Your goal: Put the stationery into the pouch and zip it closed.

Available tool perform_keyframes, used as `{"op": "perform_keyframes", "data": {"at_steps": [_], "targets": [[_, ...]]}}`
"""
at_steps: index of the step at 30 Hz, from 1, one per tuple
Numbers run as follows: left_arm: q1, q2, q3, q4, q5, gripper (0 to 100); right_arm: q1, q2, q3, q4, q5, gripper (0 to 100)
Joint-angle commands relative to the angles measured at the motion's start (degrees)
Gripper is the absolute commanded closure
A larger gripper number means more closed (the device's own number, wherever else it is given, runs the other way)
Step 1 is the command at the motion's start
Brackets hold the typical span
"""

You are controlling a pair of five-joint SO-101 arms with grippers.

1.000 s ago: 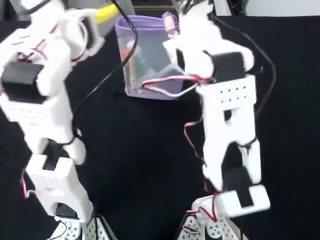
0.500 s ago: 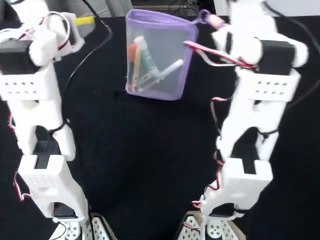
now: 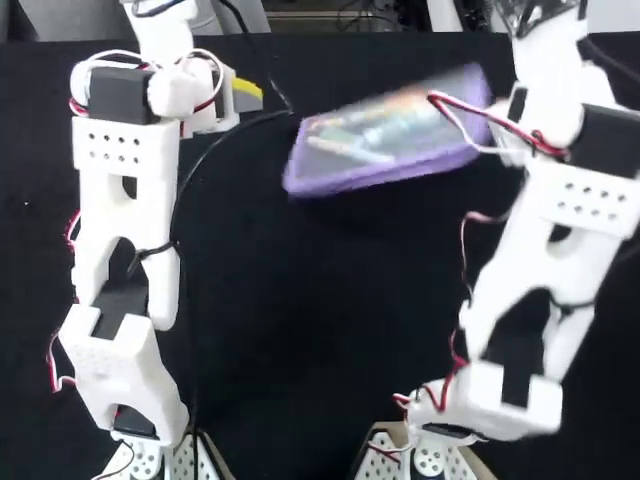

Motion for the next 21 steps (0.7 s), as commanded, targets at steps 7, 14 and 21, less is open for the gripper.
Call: {"op": "perform_keyframes", "data": {"at_steps": [7, 14, 21], "targets": [[3.0, -1.4, 5.1, 0.3, 0.0, 70, -8.5, -23.9, 23.3, 1.3, 0.5, 98.7], [7.0, -9.2, 15.3, 0.2, -8.4, 70, -11.7, -29.2, 29.2, 1.2, 0.4, 98.7], [7.1, -20.0, 23.7, 0.1, -17.8, 70, -11.7, -29.8, 33.5, 1.2, 0.4, 98.7]]}}
